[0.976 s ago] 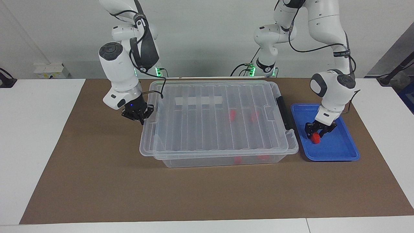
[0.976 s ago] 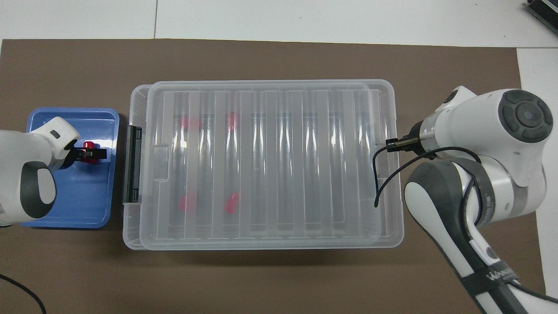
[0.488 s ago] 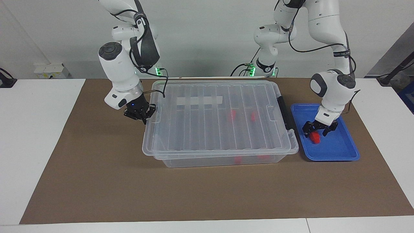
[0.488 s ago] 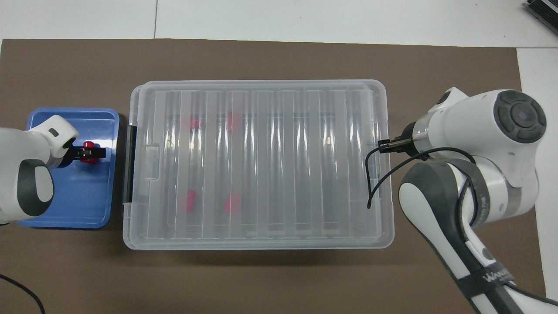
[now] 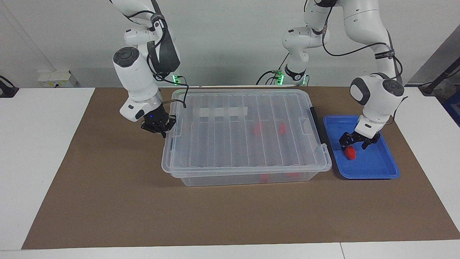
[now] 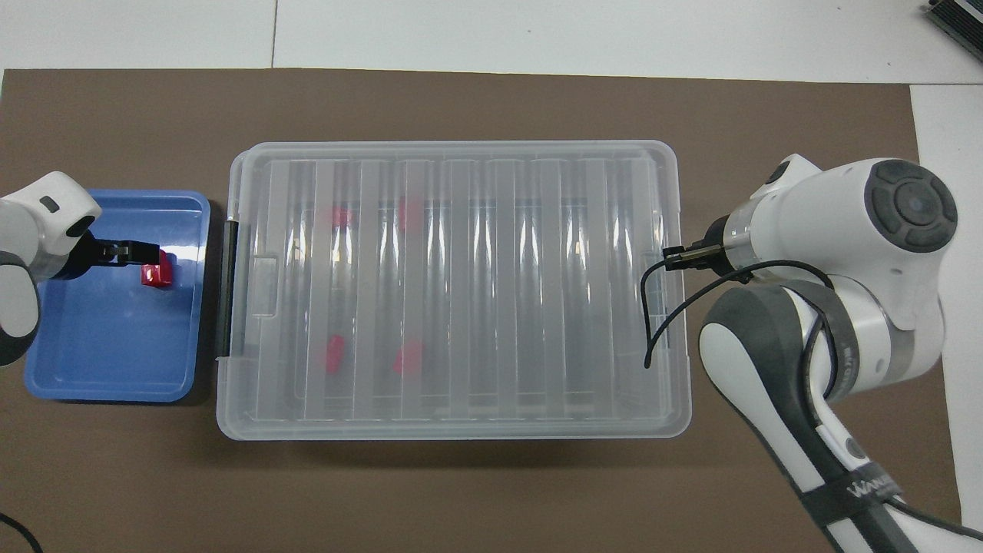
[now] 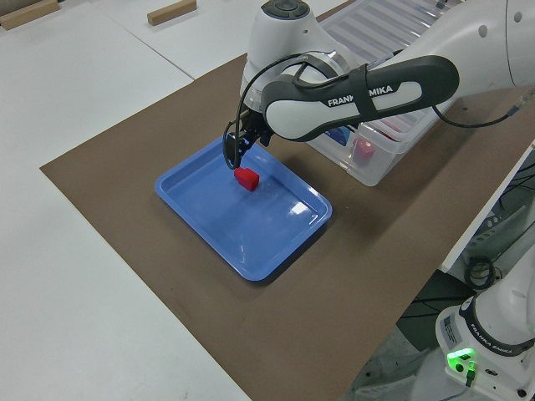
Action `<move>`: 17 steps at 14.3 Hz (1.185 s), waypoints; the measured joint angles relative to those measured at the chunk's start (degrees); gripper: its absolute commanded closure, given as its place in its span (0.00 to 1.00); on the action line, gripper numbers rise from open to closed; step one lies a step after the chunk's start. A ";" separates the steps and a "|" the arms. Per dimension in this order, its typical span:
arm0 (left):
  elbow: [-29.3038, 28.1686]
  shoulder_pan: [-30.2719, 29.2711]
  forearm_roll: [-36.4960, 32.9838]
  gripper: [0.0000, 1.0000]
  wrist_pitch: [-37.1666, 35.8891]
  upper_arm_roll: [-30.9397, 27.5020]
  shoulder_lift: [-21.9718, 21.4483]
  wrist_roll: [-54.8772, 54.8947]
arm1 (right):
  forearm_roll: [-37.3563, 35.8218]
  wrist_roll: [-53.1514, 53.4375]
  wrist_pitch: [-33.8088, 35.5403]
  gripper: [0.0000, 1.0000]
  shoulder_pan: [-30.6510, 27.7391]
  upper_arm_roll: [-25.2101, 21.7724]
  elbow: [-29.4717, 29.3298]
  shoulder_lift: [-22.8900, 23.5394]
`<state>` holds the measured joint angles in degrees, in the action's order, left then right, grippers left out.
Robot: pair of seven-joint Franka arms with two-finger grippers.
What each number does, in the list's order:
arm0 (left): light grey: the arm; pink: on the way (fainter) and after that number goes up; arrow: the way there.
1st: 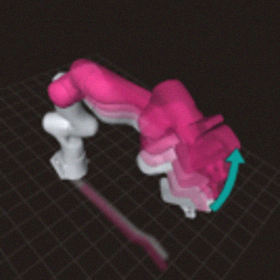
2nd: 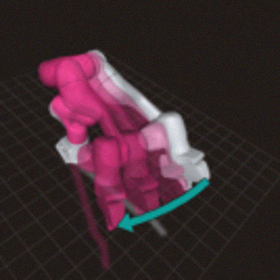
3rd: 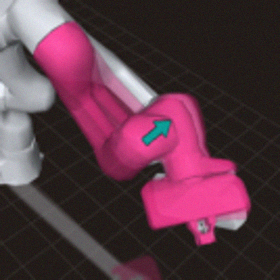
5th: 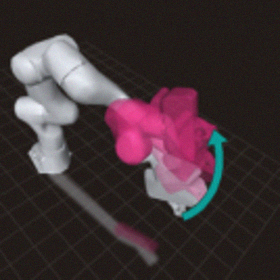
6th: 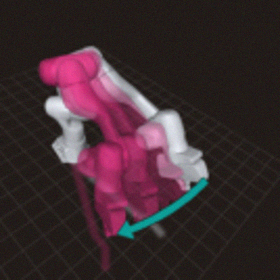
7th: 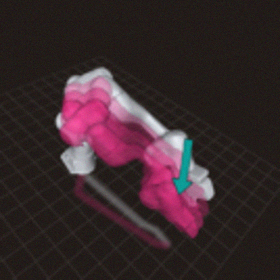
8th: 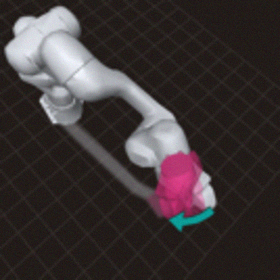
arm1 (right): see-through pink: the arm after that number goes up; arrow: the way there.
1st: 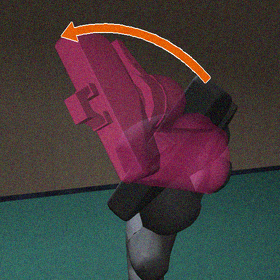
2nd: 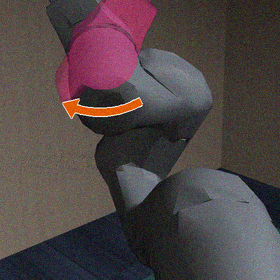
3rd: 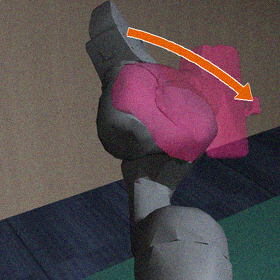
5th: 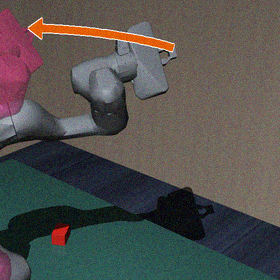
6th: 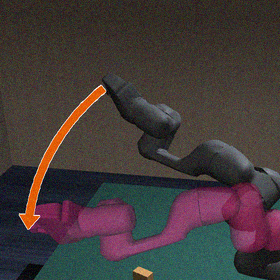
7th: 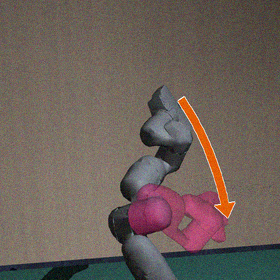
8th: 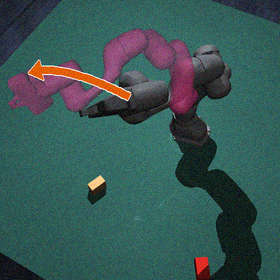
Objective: Place red block in blue tray from box
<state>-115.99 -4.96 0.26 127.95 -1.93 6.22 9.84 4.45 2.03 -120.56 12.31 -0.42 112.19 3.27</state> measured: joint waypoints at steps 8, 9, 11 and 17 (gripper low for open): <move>8.04 0.09 0.07 0.00 -15.40 0.91 -6.59 0.02 | 0.00 -0.12 0.25 1.00 -0.02 -0.14 -0.22 0.09; 8.35 0.14 0.11 0.00 -16.81 1.52 -8.01 0.02 | 0.00 -0.49 0.57 1.00 -0.20 -0.35 -0.46 0.07; 9.62 0.24 0.19 0.00 -20.74 3.15 -11.06 0.02 | -0.01 -2.41 2.45 1.00 -1.70 -0.69 -1.32 -0.26; 11.92 0.29 0.47 0.00 -24.96 6.51 -13.45 -4.58 | -3.65 -3.27 13.29 0.91 -6.33 -1.94 -7.13 -3.42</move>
<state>-104.07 -4.68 0.73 102.99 4.58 -7.23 5.25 0.80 -1.24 -107.27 5.99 -2.36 105.06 -0.15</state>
